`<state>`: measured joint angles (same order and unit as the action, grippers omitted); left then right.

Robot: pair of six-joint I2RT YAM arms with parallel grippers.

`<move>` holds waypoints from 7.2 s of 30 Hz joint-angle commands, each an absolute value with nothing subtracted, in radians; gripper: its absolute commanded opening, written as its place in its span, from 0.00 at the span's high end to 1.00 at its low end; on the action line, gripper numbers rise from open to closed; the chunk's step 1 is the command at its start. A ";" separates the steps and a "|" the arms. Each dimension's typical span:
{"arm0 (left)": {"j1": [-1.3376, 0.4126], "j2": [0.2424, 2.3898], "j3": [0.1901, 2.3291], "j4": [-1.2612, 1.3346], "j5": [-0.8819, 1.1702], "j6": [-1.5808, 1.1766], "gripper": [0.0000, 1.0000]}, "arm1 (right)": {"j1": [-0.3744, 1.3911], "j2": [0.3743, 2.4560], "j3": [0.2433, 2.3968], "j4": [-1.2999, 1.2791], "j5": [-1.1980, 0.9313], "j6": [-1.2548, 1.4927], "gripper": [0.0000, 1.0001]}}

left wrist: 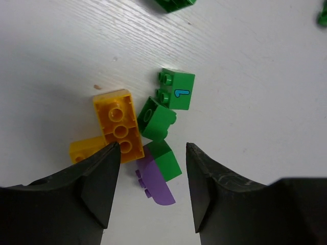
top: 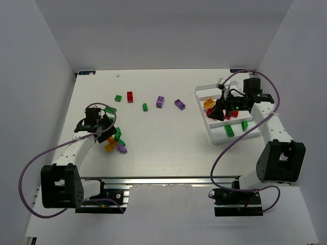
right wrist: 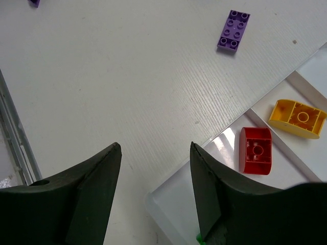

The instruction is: Sort the legos into containers by color

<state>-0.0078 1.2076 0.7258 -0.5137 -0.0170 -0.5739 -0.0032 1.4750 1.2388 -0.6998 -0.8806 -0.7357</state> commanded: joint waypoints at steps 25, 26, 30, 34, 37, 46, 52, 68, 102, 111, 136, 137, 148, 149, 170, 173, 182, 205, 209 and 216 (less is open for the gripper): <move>-0.117 1.562 0.939 -0.428 -0.146 -0.353 0.39 | -0.002 1.480 1.221 -0.709 -0.890 -0.716 0.38; -0.117 1.574 0.940 -0.423 -0.131 -0.348 0.42 | -0.002 1.480 1.223 -0.710 -0.890 -0.718 0.38; -0.121 1.608 0.940 -0.407 -0.118 -0.354 0.46 | -0.002 1.480 1.229 -0.709 -0.891 -0.713 0.38; -0.130 1.612 0.925 -0.390 -0.110 -0.360 0.52 | -0.002 1.480 1.224 -0.706 -0.890 -0.710 0.38; -0.138 1.614 0.930 -0.391 -0.101 -0.364 0.64 | -0.002 1.480 1.227 -0.696 -0.888 -0.700 0.38; -0.263 1.516 0.963 -0.338 -0.017 -0.414 0.82 | -0.002 1.470 1.236 -0.677 -0.871 -0.670 0.51; -0.447 1.476 0.976 -0.137 0.135 -0.554 0.85 | -0.002 1.425 1.235 -0.617 -0.816 -0.606 1.00; -0.828 2.068 1.416 0.351 0.278 -0.885 0.85 | -0.100 1.276 1.262 -0.445 -0.693 -0.451 1.00; -0.934 2.300 1.818 0.141 0.130 -0.838 0.42 | -0.201 1.250 1.250 -0.431 -0.802 -0.419 0.36; -0.864 1.918 1.418 0.094 -0.136 -0.769 0.66 | -0.201 1.232 1.224 -0.315 -1.047 -0.399 0.11; -0.721 0.893 0.845 -0.694 -0.739 -0.948 0.19 | 0.557 1.962 1.672 -0.367 -0.374 0.008 0.32; -0.722 0.849 0.847 -0.713 -0.750 -0.959 0.19 | 0.589 1.994 1.730 -0.367 -0.359 0.033 0.30; -0.723 0.666 0.770 -0.790 -0.764 -1.035 0.18 | 0.686 2.301 1.965 -0.265 -0.291 0.215 0.24; -0.723 0.666 0.767 -0.787 -0.764 -1.034 0.18 | 0.690 2.327 1.976 -0.246 -0.288 0.216 0.26; -0.723 0.653 0.744 -0.813 -0.769 -1.069 0.17 | 0.733 2.539 2.165 -0.150 -0.037 0.276 0.35; -0.723 0.669 0.749 -0.839 -0.765 -1.077 0.17 | 0.733 2.531 2.142 -0.149 -0.023 0.279 0.43; -0.723 0.670 0.726 -0.870 -0.773 -1.118 0.15 | 0.732 2.416 2.074 -0.127 -0.118 0.134 0.81; -0.704 0.845 0.739 -0.635 -0.692 -0.885 0.09 | 0.042 1.223 0.962 -0.482 -0.439 -0.371 1.00; -0.700 0.899 0.759 -0.595 -0.658 -0.847 0.09 | -0.138 1.258 0.957 -0.508 -0.382 -0.440 1.00; -0.695 0.954 0.775 -0.580 -0.620 -0.819 0.09 | -0.261 1.419 1.022 -0.512 -0.368 -0.502 0.98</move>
<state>-0.7021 0.9524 0.7361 -0.6010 -0.6411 -0.8463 -0.2535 1.3819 0.9718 -0.5011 -0.3779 -0.4442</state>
